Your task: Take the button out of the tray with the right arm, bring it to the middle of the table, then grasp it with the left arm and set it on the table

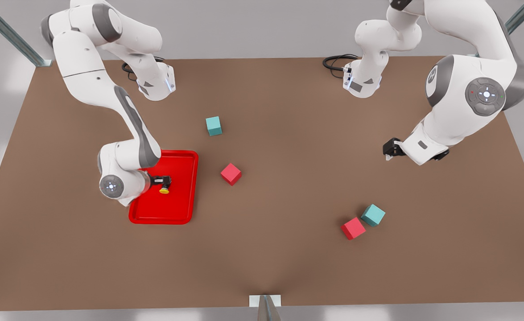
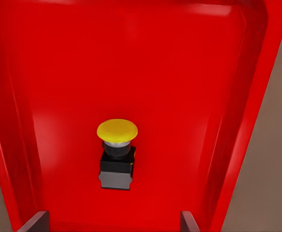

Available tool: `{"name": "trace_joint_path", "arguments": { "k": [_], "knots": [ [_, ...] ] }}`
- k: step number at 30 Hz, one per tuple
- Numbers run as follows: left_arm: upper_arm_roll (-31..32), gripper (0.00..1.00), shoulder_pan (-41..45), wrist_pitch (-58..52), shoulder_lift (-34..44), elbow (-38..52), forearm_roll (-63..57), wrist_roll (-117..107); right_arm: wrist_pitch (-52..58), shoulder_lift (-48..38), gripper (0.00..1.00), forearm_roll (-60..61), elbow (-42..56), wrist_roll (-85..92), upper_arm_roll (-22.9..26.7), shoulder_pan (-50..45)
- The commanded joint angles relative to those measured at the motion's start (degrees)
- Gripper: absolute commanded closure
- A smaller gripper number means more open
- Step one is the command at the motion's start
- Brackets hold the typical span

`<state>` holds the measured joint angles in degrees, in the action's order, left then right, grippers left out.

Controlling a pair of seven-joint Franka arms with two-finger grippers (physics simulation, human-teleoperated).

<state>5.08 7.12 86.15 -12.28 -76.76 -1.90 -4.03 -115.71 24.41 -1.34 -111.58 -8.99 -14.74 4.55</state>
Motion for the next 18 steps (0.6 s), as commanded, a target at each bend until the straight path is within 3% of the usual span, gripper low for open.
{"name": "trace_joint_path", "arguments": {
  "k": [1, 14, 18],
  "knots": [
    [0.02, 0.00, 0.00, -0.01, 0.06, 0.03, -0.04, -0.28, -27.28, -2.71, 0.00, 2.75, -6.11, -1.29, -0.02, -0.68],
    [-0.07, 0.00, 1.06, 0.25, -2.49, 0.12, -0.21, -0.28, -28.34, 0.46, 0.00, -1.82, -6.02, -13.77, 2.79, -3.57],
    [-0.07, 0.00, 1.41, 0.52, -3.90, 0.20, -0.12, -0.28, -15.51, -0.24, 0.00, -4.19, -5.40, -13.78, 2.62, -4.19]
  ]
}}
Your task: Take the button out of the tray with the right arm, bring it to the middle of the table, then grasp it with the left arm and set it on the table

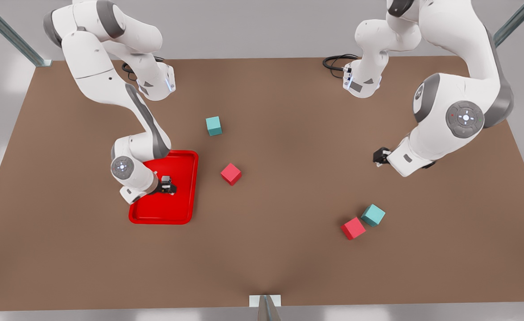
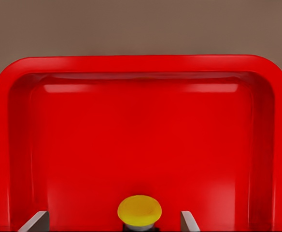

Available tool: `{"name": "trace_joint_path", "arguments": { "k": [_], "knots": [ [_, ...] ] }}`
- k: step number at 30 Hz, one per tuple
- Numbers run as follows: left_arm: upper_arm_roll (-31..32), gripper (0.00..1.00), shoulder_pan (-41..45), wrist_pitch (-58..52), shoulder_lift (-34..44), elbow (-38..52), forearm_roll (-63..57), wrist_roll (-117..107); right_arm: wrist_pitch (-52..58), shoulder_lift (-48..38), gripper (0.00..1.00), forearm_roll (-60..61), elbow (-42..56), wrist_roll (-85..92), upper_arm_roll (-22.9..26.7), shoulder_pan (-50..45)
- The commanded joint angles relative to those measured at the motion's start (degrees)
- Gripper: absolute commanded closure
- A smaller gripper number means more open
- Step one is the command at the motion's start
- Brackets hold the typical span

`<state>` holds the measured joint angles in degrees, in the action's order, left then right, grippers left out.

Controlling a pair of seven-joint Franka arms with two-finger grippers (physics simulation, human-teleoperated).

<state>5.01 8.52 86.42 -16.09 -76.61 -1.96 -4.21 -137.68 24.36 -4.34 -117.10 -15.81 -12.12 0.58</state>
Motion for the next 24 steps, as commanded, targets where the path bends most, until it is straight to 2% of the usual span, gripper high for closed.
{"name": "trace_joint_path", "arguments": {
  "k": [1, 4, 9, 18, 24],
  "knots": [
    [0.00, 0.00, 0.01, 0.33, -0.17, 0.06, 0.02, -0.10, 7.42, -0.20, 0.00, -1.55, 0.12, -6.60, -0.01, -0.40],
    [0.00, 0.00, 0.62, 0.15, -0.17, 0.06, 0.02, -0.19, 10.68, -0.90, 0.00, -1.90, -1.11, -6.25, -0.10, -0.49],
    [0.00, 0.00, 0.80, 0.24, -0.61, 0.06, -0.24, -0.10, 5.58, -3.36, 0.00, -1.82, -9.64, -7.39, -0.19, 0.30],
    [0.00, 0.00, 0.80, 0.41, -0.96, 0.06, -0.24, -0.10, 1.02, -2.39, 0.00, -1.73, -8.41, -9.41, -0.36, -0.49],
    [0.00, 0.00, 0.80, 0.41, -0.96, 0.06, -0.24, -0.10, -3.03, 1.12, 0.00, -1.64, -8.41, -10.11, -0.36, 0.21]
  ]
}}
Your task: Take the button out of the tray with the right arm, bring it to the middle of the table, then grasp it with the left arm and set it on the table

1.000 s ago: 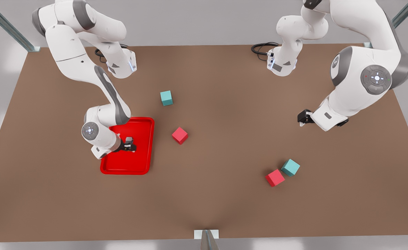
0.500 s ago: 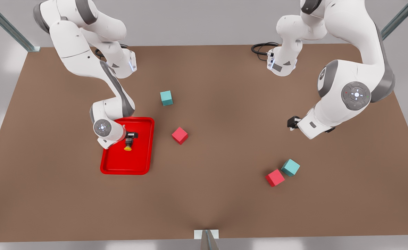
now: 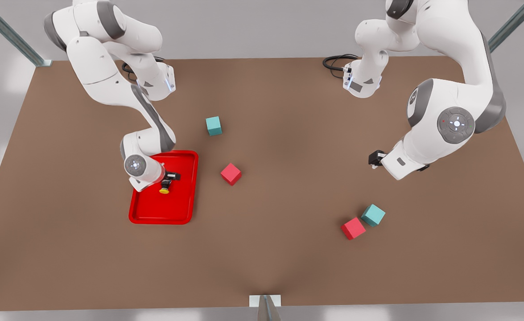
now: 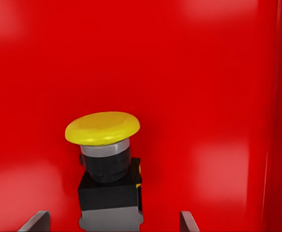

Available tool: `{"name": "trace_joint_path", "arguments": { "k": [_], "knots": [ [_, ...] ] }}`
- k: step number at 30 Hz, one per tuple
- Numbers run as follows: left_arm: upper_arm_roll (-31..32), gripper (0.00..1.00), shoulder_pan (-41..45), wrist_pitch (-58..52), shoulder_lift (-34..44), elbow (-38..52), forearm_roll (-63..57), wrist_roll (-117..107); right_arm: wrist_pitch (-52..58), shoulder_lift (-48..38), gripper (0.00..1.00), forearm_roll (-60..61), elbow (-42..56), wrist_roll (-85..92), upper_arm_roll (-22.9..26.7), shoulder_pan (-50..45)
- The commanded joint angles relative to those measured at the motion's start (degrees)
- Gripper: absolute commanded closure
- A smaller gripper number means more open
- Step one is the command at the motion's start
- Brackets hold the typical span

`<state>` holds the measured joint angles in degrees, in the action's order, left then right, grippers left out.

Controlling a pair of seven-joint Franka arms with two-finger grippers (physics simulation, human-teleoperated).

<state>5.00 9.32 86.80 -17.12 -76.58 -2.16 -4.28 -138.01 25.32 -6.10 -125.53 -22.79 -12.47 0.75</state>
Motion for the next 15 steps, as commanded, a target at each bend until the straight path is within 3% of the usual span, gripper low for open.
{"name": "trace_joint_path", "arguments": {
  "k": [1, 10, 11, 12, 13, 15],
  "knots": [
    [0.01, 0.00, 0.00, 0.04, 0.07, 0.03, -0.04, -0.03, -2.70, 0.25, 0.00, 0.13, 0.02, -3.22, -0.01, 0.04],
    [0.01, 0.00, 0.00, 0.04, -0.02, 0.03, -0.04, -0.03, -3.93, 1.22, 0.00, 0.13, 0.38, -2.43, 0.08, 0.74],
    [0.01, 0.00, 0.00, 0.04, -0.02, 0.03, -0.04, -0.03, -3.93, 1.22, 0.13, 0.13, 0.38, -2.35, 0.08, 1.01],
    [0.01, 0.00, 0.00, 0.04, -0.02, 0.03, -0.04, -0.03, -3.93, 1.22, 0.40, 0.13, 0.46, -2.35, 0.08, 1.01],
    [0.01, 0.00, 0.00, 0.04, -0.02, 0.03, -0.04, -0.03, -3.93, 1.22, 0.47, 0.13, 0.46, -2.43, 0.08, 1.01],
    [0.01, 0.00, 0.00, 0.04, -0.02, 0.03, -0.04, -0.03, -3.93, 1.22, 0.52, 0.13, 0.46, -2.43, -0.01, 0.92]
  ]
}}
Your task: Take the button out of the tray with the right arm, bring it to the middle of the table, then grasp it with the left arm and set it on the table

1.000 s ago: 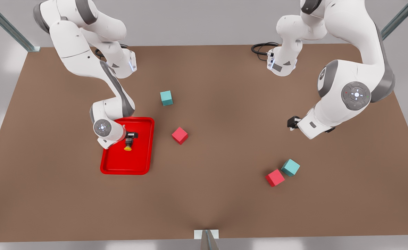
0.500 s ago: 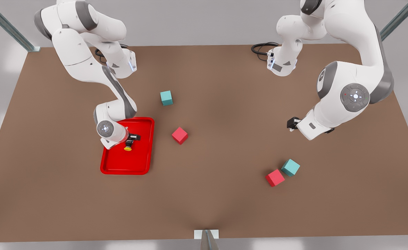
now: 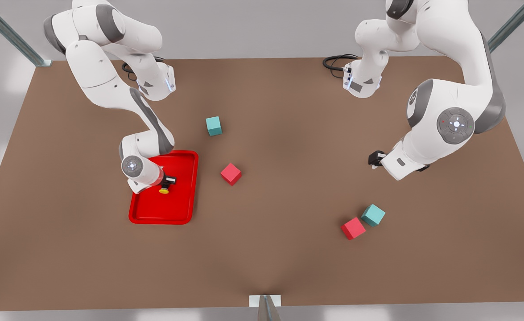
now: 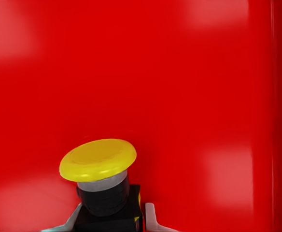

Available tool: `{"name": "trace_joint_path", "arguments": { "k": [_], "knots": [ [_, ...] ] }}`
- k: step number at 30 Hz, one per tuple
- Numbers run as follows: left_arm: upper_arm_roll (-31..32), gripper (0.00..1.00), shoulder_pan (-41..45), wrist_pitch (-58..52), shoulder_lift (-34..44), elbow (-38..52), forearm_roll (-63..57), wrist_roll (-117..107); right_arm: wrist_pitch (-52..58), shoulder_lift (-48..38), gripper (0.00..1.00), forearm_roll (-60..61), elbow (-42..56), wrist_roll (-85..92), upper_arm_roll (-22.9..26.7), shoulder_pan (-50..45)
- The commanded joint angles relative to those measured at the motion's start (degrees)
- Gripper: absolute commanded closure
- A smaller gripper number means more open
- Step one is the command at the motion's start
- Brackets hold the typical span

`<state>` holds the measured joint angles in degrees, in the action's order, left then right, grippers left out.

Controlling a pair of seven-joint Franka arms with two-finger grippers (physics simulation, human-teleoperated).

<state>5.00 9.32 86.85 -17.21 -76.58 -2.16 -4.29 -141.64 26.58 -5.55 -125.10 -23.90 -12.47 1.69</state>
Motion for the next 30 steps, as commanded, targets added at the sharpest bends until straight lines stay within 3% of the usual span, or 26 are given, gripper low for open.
{"name": "trace_joint_path", "arguments": {
  "k": [1, 8, 10, 13, 17, 30],
  "knots": [
    [0.01, 0.00, 0.00, -0.02, 0.07, 0.03, -0.04, -0.02, -0.30, -0.04, 0.54, -0.43, 0.03, -1.33, -0.01, -0.02],
    [0.01, 0.00, 0.00, -0.11, 0.07, 0.03, -0.04, -0.02, 2.68, -1.80, 0.59, -0.52, 2.75, 1.40, -0.36, -0.63],
    [0.01, 0.00, 0.00, -0.02, 0.07, 0.03, -0.04, -0.02, 3.83, -3.47, 0.59, -0.52, 3.37, 1.13, -2.47, -0.46],
    [0.01, 0.00, 0.00, -0.02, 0.07, 0.03, -0.04, -0.02, 10.60, -3.38, 0.58, 0.10, 11.01, 0.25, -4.14, -0.81],
    [0.01, 0.00, 0.00, -0.02, 0.07, 0.03, -0.04, -0.02, 11.83, -2.77, 0.58, 0.01, 16.99, -4.66, -6.60, -3.36],
    [0.01, 0.00, -0.09, -0.02, -0.37, 0.03, -0.04, 0.07, 19.21, 15.77, 0.58, 2.12, 48.98, -35.16, -5.99, -27.00]
  ]
}}
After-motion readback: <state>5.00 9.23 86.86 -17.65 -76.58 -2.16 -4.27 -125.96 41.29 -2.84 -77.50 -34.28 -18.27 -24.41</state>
